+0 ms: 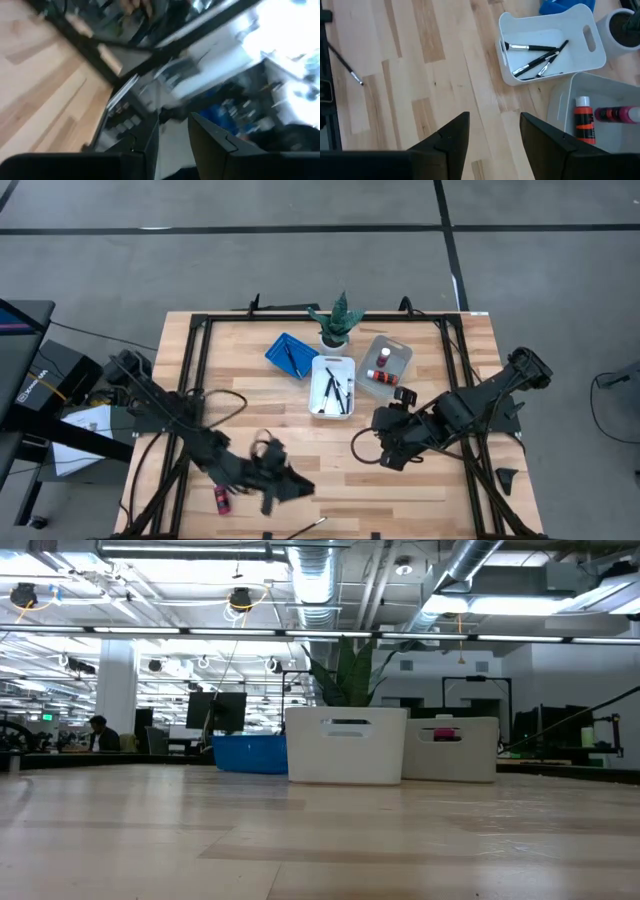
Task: Pick & Place Paint Supplies
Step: Put the small black paint brush into the blue bin
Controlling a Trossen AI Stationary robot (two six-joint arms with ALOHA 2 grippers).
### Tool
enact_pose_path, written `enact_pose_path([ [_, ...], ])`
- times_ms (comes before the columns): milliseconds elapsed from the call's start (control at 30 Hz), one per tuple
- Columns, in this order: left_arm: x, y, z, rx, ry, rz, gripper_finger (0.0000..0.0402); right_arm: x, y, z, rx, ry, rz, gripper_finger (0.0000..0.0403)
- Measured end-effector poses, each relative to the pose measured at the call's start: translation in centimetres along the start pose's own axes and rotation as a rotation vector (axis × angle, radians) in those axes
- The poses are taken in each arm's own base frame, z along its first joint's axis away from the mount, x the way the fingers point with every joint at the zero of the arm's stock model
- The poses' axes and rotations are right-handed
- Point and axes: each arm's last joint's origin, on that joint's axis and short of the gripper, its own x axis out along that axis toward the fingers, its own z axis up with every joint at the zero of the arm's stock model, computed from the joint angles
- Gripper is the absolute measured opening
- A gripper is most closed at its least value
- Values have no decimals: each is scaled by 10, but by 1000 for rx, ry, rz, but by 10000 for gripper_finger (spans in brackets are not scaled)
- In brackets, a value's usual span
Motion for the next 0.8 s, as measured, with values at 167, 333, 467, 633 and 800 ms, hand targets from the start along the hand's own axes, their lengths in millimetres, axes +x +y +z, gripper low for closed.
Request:
enact_pose_path([
  [167, 34, -8, -16, 95, 163, 136, 99, -1, 1, -1, -18, -1, 3, 170],
  [333, 63, -4, -35, 151, 324, 250, 99, -2, 3, -2, -35, -3, 9, 170],
  [467, 83, 14, -54, 89, 494, 367, 99, -3, 6, -3, -41, -15, 23, 170],
  [633, 107, 42, -74, 72, 654, 470, 99, -5, 9, -5, -52, -17, 31, 170],
  [800, 128, 73, -72, -43, 677, 555, 99, -5, 10, -5, -53, -17, 34, 170],
])
